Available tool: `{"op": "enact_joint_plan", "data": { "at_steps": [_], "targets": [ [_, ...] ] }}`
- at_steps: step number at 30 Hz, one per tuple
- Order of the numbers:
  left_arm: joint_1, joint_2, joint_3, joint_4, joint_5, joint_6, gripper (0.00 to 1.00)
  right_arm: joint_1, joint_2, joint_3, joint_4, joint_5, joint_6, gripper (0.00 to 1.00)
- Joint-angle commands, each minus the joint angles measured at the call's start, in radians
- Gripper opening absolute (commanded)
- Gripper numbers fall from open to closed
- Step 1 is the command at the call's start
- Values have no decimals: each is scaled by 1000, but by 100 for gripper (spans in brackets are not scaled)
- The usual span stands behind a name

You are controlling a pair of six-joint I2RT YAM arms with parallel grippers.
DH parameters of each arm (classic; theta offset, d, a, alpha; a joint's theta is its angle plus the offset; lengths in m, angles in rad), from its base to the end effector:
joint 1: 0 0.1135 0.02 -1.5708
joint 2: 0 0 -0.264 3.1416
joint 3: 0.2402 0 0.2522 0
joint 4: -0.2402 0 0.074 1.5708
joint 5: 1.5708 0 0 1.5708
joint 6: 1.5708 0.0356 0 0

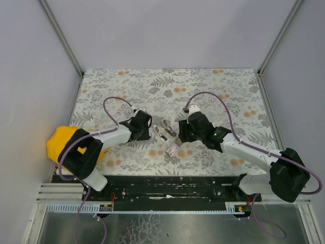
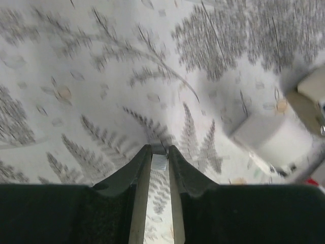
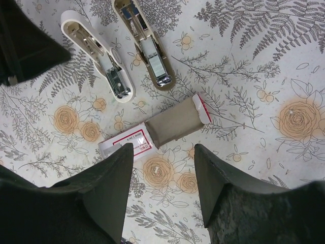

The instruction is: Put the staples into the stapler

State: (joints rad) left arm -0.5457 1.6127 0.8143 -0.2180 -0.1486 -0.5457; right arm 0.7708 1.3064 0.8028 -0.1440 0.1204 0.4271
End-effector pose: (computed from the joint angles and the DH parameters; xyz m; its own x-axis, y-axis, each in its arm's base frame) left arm 0.2613 -0.1525 0.1508 -0.8530 -0.0825 -0.5153 0.0046 0.9862 -0.1656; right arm 0.2051 0.1932 0.2367 -0.6519 -0.0599 -0.7559 -0.3877 0.8830 0.2644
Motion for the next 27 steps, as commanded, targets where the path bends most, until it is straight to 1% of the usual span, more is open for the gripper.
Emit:
{"op": "enact_joint_plan", "data": {
  "at_steps": [1,6,11,13,16,19,22,27],
  "targets": [
    [-75,-70,-87,-36,2,-147,19,-9,-56,-21,46,10,-18,58],
    [-191,-146,-141,-77,-37,-285,19,-9,-77,-50,56,-5,-16,58],
    [-312,-148,-140,-96,-84,-390,23,-8,-89,-71,59,-12,-13,58],
    [-333,-141,-137,-100,-94,-411,26,-9,-91,-78,59,-14,-9,58],
    [-352,-136,-133,-107,-94,-424,37,-9,-91,-81,58,-16,-8,58],
    [-376,-145,-141,-111,-95,-442,43,-8,-89,-79,59,-15,-5,58],
    [-396,-157,-154,-90,-96,-458,44,-9,-81,-76,61,-17,-2,58],
    [-405,-167,-174,-20,-56,-481,45,-8,-61,-62,63,-47,-6,59]
  ]
}}
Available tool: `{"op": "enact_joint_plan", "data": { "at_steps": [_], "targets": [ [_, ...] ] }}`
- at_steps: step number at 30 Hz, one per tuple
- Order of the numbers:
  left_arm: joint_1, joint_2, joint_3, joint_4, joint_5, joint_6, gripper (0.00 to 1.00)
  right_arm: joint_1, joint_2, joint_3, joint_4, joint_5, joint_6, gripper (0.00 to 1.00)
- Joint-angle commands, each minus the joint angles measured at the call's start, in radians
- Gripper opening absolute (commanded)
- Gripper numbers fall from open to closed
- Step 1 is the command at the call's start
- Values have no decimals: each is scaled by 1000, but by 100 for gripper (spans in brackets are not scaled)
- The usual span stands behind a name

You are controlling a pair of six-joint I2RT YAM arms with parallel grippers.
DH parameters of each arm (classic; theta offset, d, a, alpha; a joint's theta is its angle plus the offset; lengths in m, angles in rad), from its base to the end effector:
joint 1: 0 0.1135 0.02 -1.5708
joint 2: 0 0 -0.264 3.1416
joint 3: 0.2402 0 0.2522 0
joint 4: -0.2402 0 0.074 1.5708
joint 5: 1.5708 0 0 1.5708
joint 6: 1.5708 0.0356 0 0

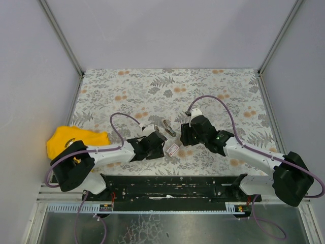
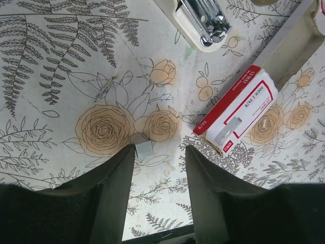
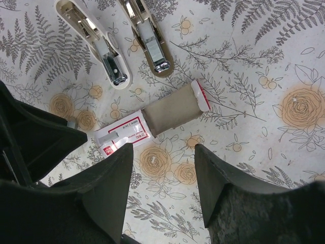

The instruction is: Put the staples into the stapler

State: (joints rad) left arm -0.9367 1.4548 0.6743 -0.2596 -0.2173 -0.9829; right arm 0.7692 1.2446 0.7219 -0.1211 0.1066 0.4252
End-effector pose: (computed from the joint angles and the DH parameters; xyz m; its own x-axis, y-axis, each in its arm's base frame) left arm 0.1607 -0.2055 0.1522 -0.8842 -0.1692 -0.4354 -0.0247 0.9478 -0.3180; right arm 0.1931 0.1817 0.2276 -0.6529 -0.0612 -0.7549 -0.3964 0.8769 0.2718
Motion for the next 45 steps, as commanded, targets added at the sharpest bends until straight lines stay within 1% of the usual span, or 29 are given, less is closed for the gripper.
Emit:
{"op": "enact_joint_plan", "data": {
  "at_steps": [1,4,7,8,10,13,15,20,21,23,25,28,31,33,42,45],
  "targets": [
    [-17,-13,-37,30,14,-49,45,-8,2,20,39,-39,-3,59],
    [-19,-36,-48,42,1,-48,45,-6,4,24,43,-55,-5,59],
    [-16,-82,-35,17,-26,-25,46,-3,7,30,49,-92,-10,59],
    [-11,-105,-27,9,-29,-10,48,-2,11,35,48,-105,-8,59],
    [13,-152,-7,-12,-24,24,56,8,19,48,43,-108,1,59],
    [113,-238,24,-48,18,114,67,32,40,85,19,-95,24,58],
    [207,-295,50,-77,55,199,75,59,76,127,-16,-71,45,57],
    [528,-379,149,-124,198,433,98,183,196,243,-74,26,101,53],
    [587,-383,176,-125,223,477,100,206,228,268,-85,44,111,52],
    [691,-378,234,-116,275,524,100,243,293,315,-104,79,141,50],
    [777,-370,258,-84,328,545,100,270,356,356,-117,107,164,49],
    [845,-372,249,-33,349,559,100,298,464,434,-186,145,197,48],
    [882,-384,231,-27,348,569,100,315,546,495,-242,168,221,46],
    [896,-398,214,-22,355,567,100,323,574,517,-251,169,229,46],
    [915,-431,196,-19,373,562,100,363,690,633,-315,182,248,46],
    [921,-434,193,-20,376,561,100,371,708,647,-329,184,256,45]
  ]
}}
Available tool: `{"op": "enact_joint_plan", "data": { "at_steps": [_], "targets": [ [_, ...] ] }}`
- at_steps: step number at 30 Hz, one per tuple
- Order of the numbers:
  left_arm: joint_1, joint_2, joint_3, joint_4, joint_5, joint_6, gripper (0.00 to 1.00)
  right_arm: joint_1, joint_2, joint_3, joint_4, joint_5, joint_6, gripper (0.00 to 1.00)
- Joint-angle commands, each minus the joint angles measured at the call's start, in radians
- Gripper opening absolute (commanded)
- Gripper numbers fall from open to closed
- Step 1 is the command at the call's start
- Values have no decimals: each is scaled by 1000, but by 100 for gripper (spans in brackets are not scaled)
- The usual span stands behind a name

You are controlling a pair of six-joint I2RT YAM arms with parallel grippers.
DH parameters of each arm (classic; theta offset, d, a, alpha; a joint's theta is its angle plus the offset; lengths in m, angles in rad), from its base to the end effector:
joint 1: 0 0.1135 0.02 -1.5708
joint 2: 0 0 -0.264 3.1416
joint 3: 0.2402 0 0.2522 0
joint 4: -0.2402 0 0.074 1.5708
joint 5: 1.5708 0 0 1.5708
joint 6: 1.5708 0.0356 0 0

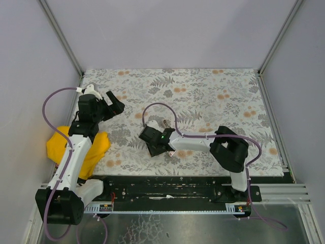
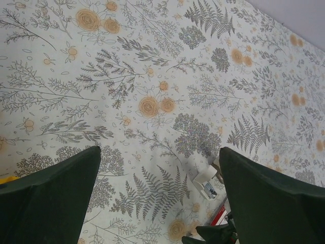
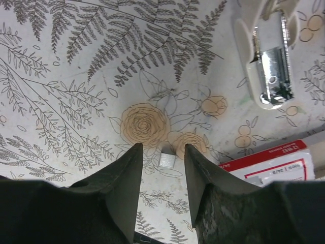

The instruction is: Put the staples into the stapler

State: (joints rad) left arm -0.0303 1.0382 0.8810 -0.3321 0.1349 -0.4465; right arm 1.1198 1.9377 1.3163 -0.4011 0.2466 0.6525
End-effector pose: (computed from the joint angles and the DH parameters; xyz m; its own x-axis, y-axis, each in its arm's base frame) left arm 0.2335 -0.0119 0.3105 -0.4879 -0.4133 -0.7688 -0.0687 0.8963 -0.4382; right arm 0.1845 0.3610 0.1735 -0.7918 -0.2841 -0.5407 -0.4236 0.8932 0.1509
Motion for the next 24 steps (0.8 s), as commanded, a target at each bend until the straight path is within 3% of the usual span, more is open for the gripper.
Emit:
{"op": "enact_joint_plan", "data": {
  "at_steps": [1,24],
  "targets": [
    [15,-17,-14,53,27,24,100,23,18,55,-53,47,30,44],
    [44,-10,-20,62,76,14,100,45,68,66,-89,103,21,20]
  ]
}}
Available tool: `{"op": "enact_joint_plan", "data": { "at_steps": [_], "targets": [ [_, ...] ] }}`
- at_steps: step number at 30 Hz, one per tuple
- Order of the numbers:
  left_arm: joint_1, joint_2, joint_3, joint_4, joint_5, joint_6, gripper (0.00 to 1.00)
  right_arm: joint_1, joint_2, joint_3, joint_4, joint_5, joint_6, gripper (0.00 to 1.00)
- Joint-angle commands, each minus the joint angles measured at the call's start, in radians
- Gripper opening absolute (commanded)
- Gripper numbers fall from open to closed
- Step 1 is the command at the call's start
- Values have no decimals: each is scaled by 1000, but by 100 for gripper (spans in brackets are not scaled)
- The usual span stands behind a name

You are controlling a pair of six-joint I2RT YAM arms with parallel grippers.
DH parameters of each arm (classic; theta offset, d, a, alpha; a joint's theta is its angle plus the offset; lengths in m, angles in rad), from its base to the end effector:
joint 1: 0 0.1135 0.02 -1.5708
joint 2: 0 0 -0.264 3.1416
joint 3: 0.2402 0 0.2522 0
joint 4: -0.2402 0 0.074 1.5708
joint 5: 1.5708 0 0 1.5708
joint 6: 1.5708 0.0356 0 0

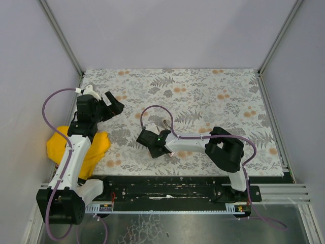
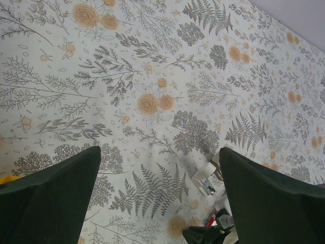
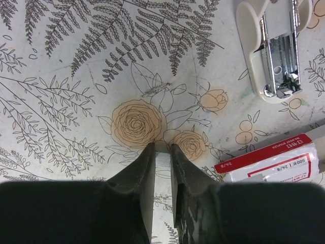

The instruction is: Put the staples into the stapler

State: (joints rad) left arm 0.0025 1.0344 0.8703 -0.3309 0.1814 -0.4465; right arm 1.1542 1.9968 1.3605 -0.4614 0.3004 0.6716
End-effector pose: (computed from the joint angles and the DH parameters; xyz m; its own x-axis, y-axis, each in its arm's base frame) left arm 0.2325 -0.0058 0.3078 -0.4960 -0.4260 -0.7567 -0.0641 0.8870 -0.4573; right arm 0.1759 0.3716 0.1605 -0.7916 -0.3200 -0.5206 -0.4170 0.9056 0.0773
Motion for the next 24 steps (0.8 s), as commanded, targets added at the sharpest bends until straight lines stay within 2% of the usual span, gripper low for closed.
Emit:
{"op": "enact_joint_plan", "data": {
  "at_steps": [1,8,16,24],
  "targets": [
    [13,-8,-11,61,31,14,100,10,1,16,-22,47,0,19],
    [14,-3,-19,64,52,11,100,-7,-118,-31,59,25,-79,16],
    [14,8,-28,72,111,5,100,-197,-317,-172,292,-214,-404,16],
    [13,31,-34,81,146,8,100,-308,-283,-192,394,-348,-599,17]
  ]
}}
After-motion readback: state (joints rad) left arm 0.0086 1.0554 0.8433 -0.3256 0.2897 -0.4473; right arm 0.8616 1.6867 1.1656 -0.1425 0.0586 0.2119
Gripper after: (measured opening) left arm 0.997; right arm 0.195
